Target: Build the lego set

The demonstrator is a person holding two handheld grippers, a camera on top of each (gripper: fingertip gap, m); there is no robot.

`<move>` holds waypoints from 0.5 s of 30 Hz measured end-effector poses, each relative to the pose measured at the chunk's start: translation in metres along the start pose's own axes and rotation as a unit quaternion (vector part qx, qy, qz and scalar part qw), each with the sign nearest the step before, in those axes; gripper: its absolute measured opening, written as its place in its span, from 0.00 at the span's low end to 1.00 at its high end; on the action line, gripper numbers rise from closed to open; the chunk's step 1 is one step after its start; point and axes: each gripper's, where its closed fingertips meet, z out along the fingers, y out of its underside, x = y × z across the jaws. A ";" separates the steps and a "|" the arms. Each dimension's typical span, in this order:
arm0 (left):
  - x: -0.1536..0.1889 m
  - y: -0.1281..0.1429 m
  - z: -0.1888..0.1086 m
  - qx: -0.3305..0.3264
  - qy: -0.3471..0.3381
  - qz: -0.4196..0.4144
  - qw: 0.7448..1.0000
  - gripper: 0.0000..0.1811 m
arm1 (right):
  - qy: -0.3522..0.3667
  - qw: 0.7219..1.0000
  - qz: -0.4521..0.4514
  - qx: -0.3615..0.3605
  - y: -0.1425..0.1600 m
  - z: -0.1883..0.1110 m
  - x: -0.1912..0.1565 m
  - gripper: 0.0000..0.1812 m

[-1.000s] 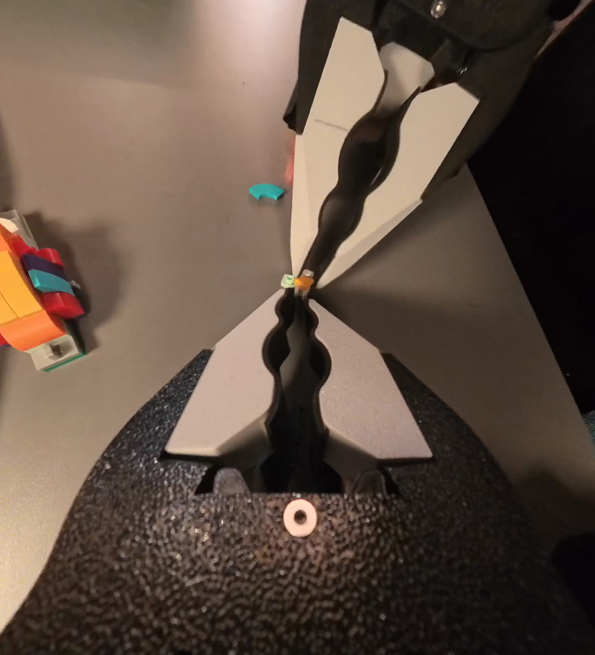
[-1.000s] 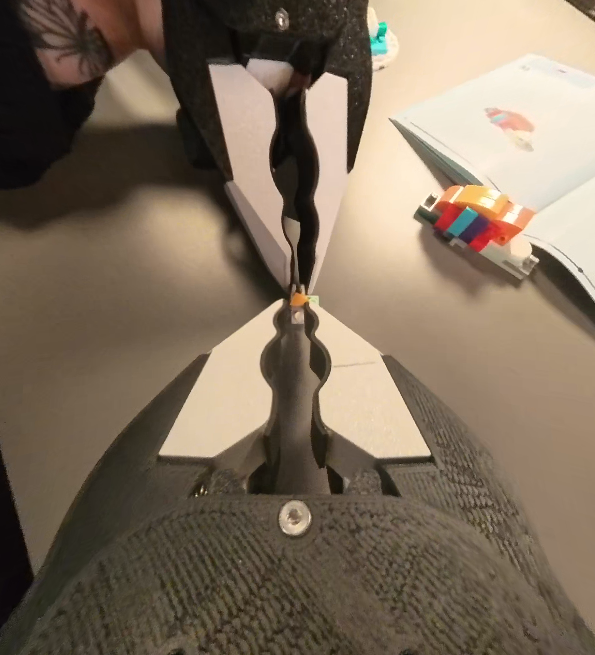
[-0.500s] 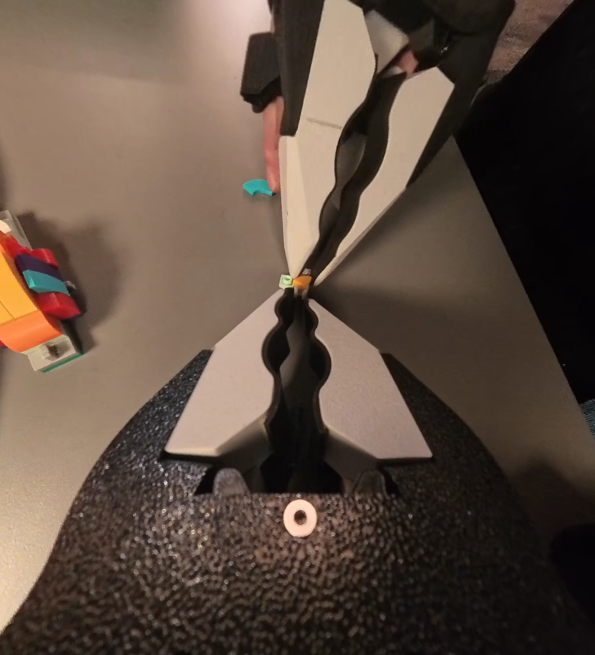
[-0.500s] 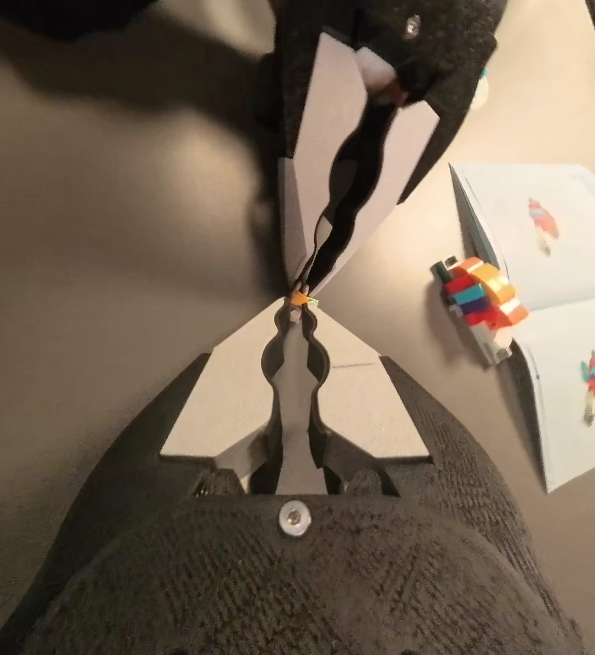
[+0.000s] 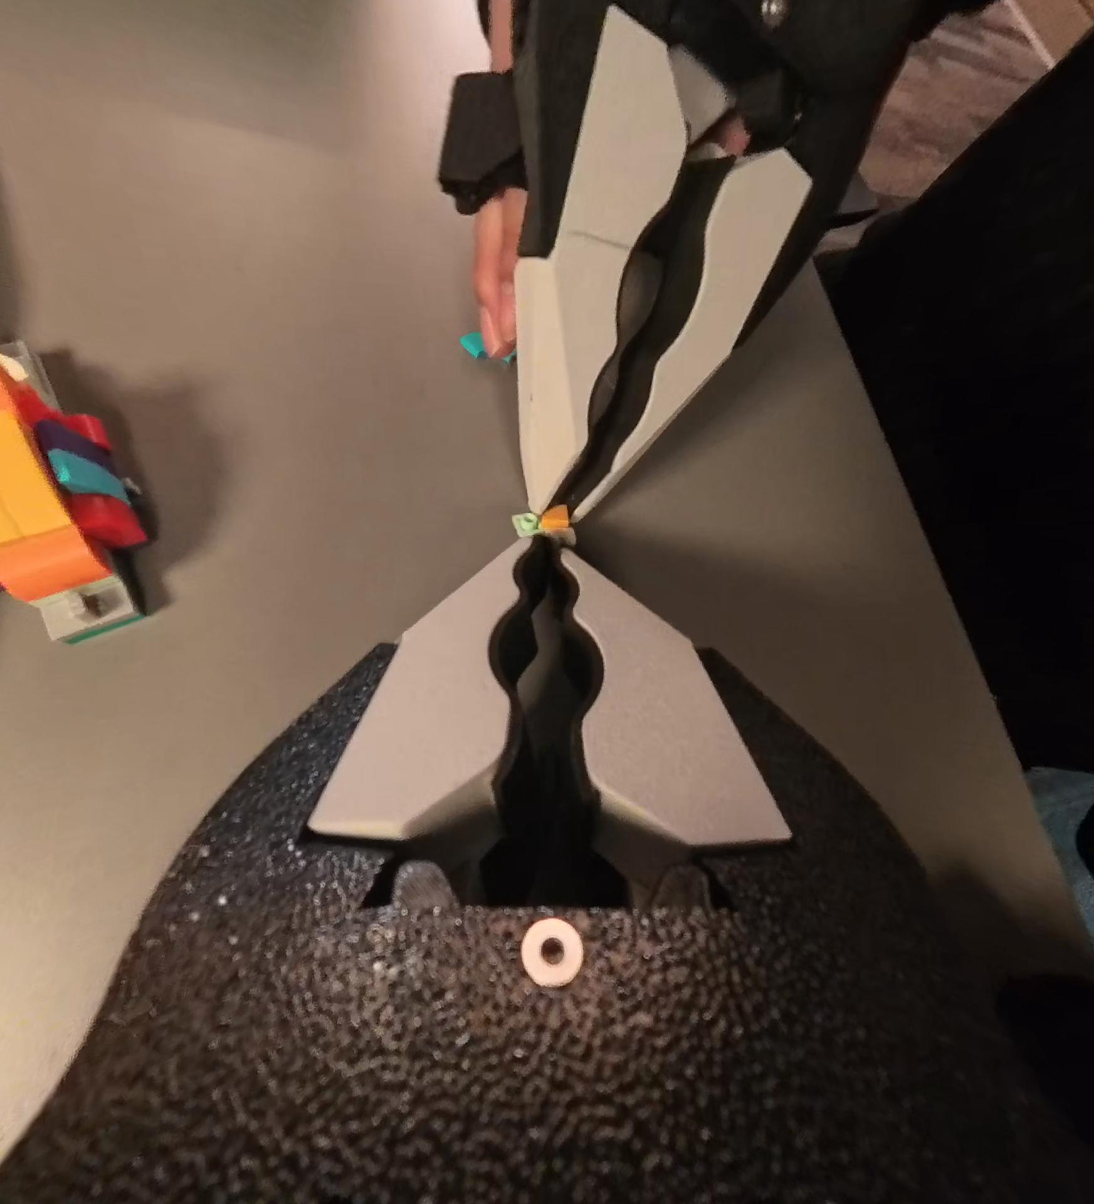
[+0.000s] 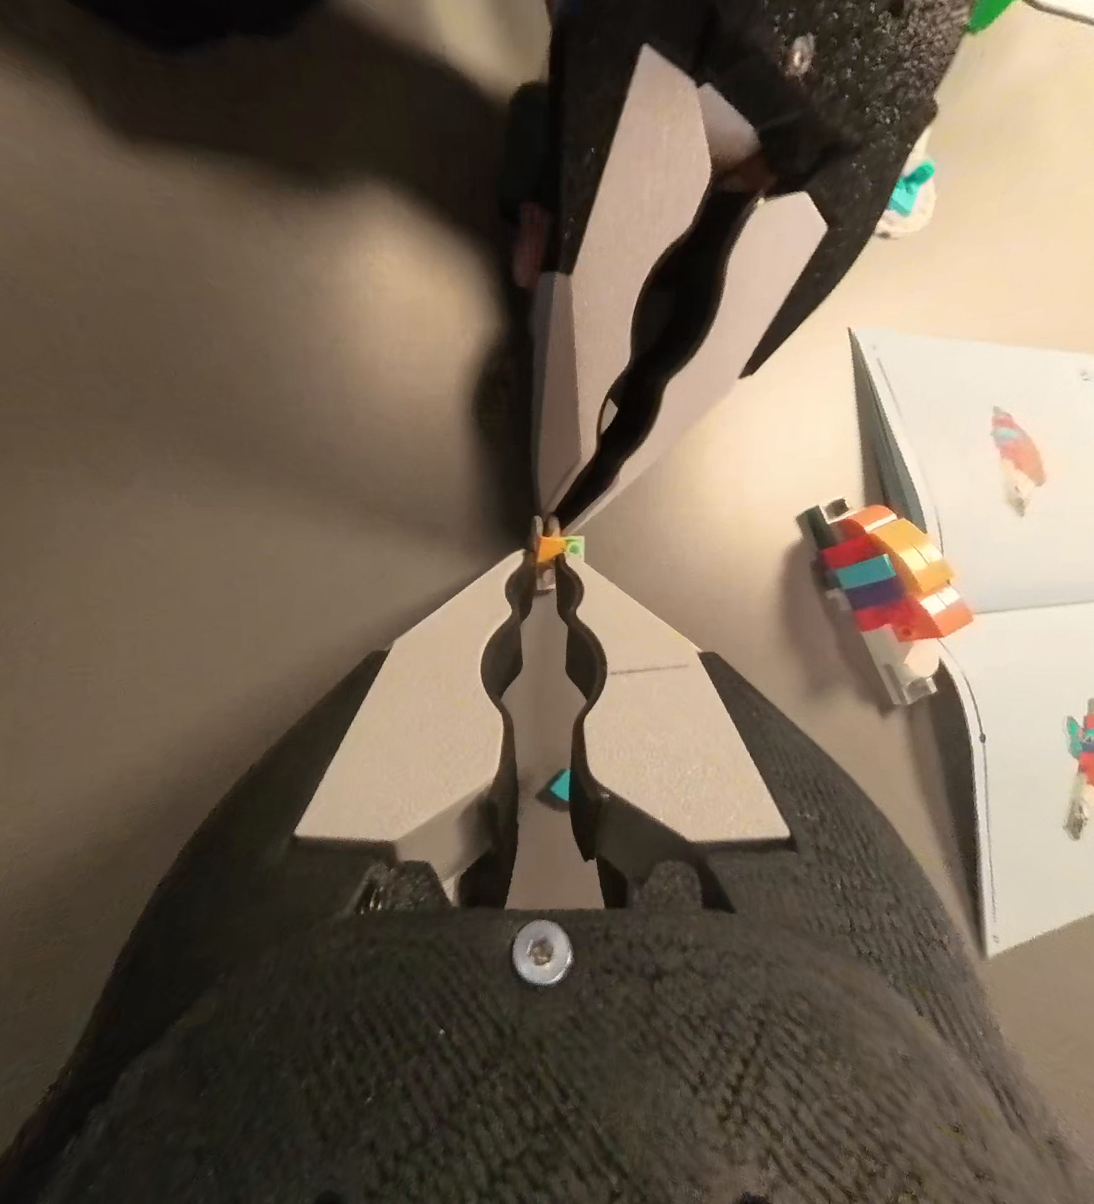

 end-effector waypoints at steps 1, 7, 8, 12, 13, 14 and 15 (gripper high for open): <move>-0.001 0.001 -0.001 0.000 -0.006 -0.001 1.000 0.00 | 0.008 1.000 0.006 0.002 -0.001 0.001 0.001 0.03; -0.008 0.003 -0.004 -0.004 -0.064 0.037 0.997 0.03 | 0.024 0.997 0.069 0.013 -0.003 0.004 0.004 0.02; -0.009 0.003 -0.004 -0.003 -0.067 0.038 0.997 0.06 | 0.026 0.996 0.081 0.014 -0.003 0.004 0.004 0.02; 0.000 0.001 -0.004 0.011 -0.031 0.008 0.999 0.12 | 0.037 0.995 0.094 0.015 -0.003 0.005 0.006 0.02; -0.003 0.001 -0.005 0.010 -0.037 0.009 0.999 0.09 | 0.038 0.994 0.096 0.016 -0.003 0.005 0.006 0.02; -0.005 0.002 -0.005 0.008 -0.044 0.010 0.999 0.05 | 0.039 0.994 0.101 0.018 -0.003 0.006 0.007 0.02; -0.007 0.002 -0.004 0.005 -0.048 0.011 0.999 0.03 | 0.039 0.994 0.105 0.020 -0.004 0.006 0.007 0.02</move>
